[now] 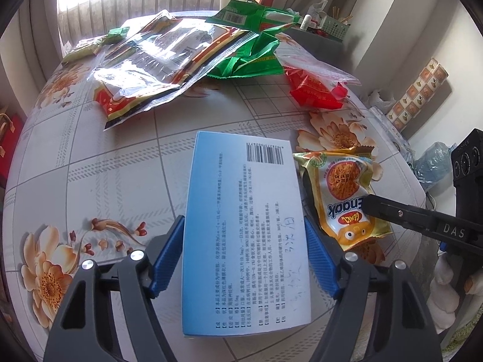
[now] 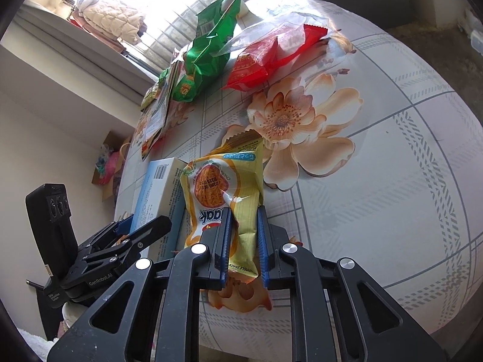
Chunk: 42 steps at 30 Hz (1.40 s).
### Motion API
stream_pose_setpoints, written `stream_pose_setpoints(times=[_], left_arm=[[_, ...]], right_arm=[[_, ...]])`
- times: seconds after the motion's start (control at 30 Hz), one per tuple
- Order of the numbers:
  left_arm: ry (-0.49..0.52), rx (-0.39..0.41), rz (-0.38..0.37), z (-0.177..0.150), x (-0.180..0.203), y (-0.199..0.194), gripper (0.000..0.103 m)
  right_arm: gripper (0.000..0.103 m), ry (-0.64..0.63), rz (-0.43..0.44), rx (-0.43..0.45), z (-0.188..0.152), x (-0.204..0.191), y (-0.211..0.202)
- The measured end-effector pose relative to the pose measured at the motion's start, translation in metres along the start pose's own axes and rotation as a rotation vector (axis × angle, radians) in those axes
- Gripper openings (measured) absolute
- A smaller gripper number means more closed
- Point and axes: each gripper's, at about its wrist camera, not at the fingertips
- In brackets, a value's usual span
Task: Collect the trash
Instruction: 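Lift the blue box and Enaak packet off the table, then carry both to the blue wastebasket and open both tools over it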
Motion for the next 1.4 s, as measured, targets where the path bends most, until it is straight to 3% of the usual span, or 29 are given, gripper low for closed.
stream_pose_setpoints(times=[0.9, 1.23, 1.4], left_arm=[[0.023, 0.083, -0.024, 0.004, 0.023, -0.036, 0.073], [0.094, 0.116, -0.056, 0.013, 0.060, -0.053, 0.073], [0.171, 0.139, -0.099, 0.027, 0.096, -0.059, 0.073]], right_arm=[[0.013, 0.045, 0.076, 0.085, -0.007, 0.020, -0.043], [0.013, 0.098, 0.128, 0.165, -0.019, 0.044, -0.080], [0.013, 0.150, 0.126, 0.248, -0.027, 0.067, -0.113]])
Point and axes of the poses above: each gripper's, at about its wrist camera, not at the fingertips, and y roughly the way its jaws point, x to its right, z to its top, and after that the axes turned 1 degree about z, right-handed
